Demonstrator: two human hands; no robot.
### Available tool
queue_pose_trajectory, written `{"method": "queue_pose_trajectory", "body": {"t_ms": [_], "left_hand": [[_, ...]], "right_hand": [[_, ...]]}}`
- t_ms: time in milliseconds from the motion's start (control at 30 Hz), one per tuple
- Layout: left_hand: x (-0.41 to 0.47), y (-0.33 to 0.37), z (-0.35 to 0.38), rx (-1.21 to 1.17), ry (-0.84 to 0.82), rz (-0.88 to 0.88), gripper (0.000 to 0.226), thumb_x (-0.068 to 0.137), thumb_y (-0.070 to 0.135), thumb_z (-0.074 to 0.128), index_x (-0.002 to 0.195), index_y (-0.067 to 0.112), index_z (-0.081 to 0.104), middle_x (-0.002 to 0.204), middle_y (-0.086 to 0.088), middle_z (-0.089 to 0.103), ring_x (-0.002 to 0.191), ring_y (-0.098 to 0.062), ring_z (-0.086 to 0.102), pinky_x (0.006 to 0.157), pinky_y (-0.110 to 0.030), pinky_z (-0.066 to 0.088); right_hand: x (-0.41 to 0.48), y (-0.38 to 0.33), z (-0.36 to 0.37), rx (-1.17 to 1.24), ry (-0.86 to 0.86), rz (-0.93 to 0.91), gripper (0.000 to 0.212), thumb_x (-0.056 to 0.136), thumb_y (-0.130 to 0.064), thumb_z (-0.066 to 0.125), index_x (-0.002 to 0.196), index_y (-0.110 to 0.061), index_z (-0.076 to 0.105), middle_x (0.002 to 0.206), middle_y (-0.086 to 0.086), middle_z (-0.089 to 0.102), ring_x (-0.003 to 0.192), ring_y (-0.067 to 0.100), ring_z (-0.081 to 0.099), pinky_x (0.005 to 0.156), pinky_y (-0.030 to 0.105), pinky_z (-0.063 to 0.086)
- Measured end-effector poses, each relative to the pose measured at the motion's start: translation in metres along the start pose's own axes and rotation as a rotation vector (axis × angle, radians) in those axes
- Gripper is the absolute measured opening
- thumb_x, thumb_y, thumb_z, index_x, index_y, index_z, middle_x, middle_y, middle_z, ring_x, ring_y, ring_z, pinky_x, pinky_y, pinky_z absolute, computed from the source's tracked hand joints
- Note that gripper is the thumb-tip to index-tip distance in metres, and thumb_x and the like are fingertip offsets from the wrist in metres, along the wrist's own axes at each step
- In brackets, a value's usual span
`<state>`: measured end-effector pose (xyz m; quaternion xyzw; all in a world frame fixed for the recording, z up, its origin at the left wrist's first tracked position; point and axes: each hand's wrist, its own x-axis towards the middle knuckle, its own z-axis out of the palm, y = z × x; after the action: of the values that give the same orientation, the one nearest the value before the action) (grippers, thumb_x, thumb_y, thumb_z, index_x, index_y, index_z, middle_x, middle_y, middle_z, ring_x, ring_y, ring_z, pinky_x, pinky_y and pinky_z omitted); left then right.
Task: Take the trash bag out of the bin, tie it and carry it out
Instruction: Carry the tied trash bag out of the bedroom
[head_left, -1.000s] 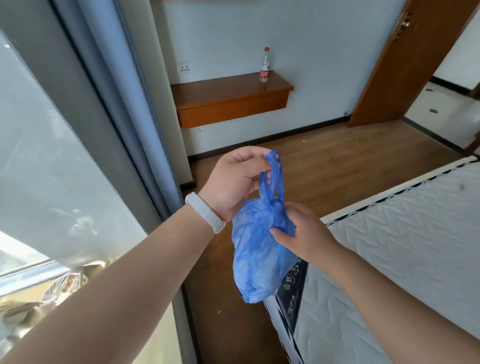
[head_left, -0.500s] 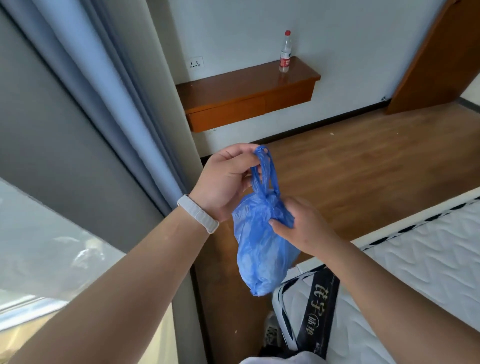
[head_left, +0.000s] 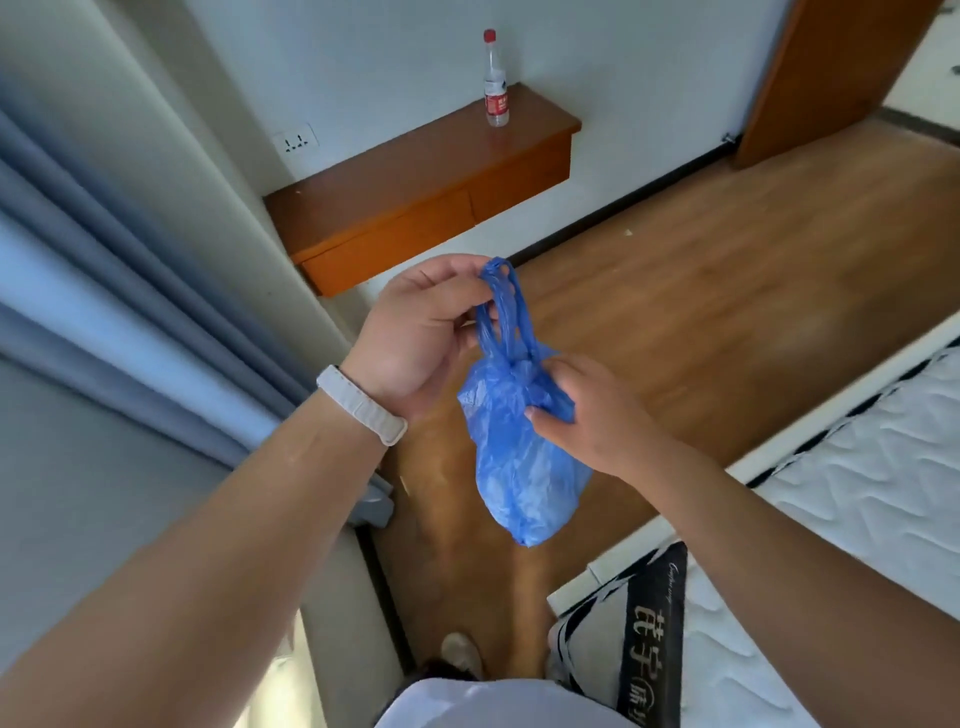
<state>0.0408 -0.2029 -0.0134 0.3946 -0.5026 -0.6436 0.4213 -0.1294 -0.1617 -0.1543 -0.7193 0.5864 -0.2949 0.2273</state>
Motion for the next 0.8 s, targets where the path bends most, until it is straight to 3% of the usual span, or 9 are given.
{"method": "queue_pose_trajectory", "body": {"t_ms": [200,333,467,667,800], "left_hand": [[0.061,-0.008,-0.007,0.008,-0.115,-0.033,0.020,0.083,0.001,0.052,0.098,-0.001,0.065,0.082,-0.014,0.066,0.069,-0.023,0.058,0.058,-0.026,0.051],[0.107,-0.009,-0.015,-0.029,-0.192,-0.064,0.018,0.086,-0.002,0.051,0.093,0.002,0.068,0.079,-0.012,0.065,0.070,-0.022,0.057,0.060,-0.027,0.052],[0.160,0.004,-0.035,-0.065,-0.285,-0.091,0.021,0.088,-0.002,0.050,0.089,0.006,0.069,0.078,-0.010,0.067,0.073,-0.021,0.058,0.065,-0.028,0.053],[0.249,0.028,-0.082,-0.177,-0.429,-0.124,0.018,0.088,-0.002,0.048,0.093,0.003,0.065,0.075,-0.006,0.070,0.068,-0.017,0.064,0.065,-0.029,0.054],[0.295,0.042,-0.097,-0.245,-0.503,-0.132,0.018,0.088,-0.003,0.048,0.090,0.004,0.065,0.074,-0.006,0.070,0.069,-0.018,0.064,0.070,-0.032,0.055]], "right_hand": [[0.026,0.019,0.003,-0.016,0.055,0.109,0.027,0.083,-0.039,0.061,0.102,-0.020,0.057,0.102,-0.005,0.058,0.101,0.015,0.053,0.088,0.029,0.044],[0.055,0.023,0.002,-0.042,0.112,0.190,0.020,0.083,-0.031,0.065,0.083,-0.019,0.050,0.078,-0.014,0.046,0.081,0.005,0.045,0.067,0.015,0.034],[0.102,0.021,0.004,-0.088,0.201,0.211,0.024,0.079,-0.032,0.061,0.090,-0.010,0.059,0.087,0.001,0.059,0.085,0.018,0.054,0.076,0.027,0.041],[0.185,0.016,0.013,-0.149,0.296,0.331,0.022,0.080,-0.034,0.063,0.092,-0.016,0.058,0.091,0.002,0.060,0.090,0.023,0.054,0.082,0.041,0.045],[0.224,0.012,0.016,-0.156,0.343,0.381,0.017,0.081,-0.035,0.063,0.085,-0.024,0.051,0.087,-0.001,0.056,0.087,0.019,0.052,0.080,0.038,0.045]]}}
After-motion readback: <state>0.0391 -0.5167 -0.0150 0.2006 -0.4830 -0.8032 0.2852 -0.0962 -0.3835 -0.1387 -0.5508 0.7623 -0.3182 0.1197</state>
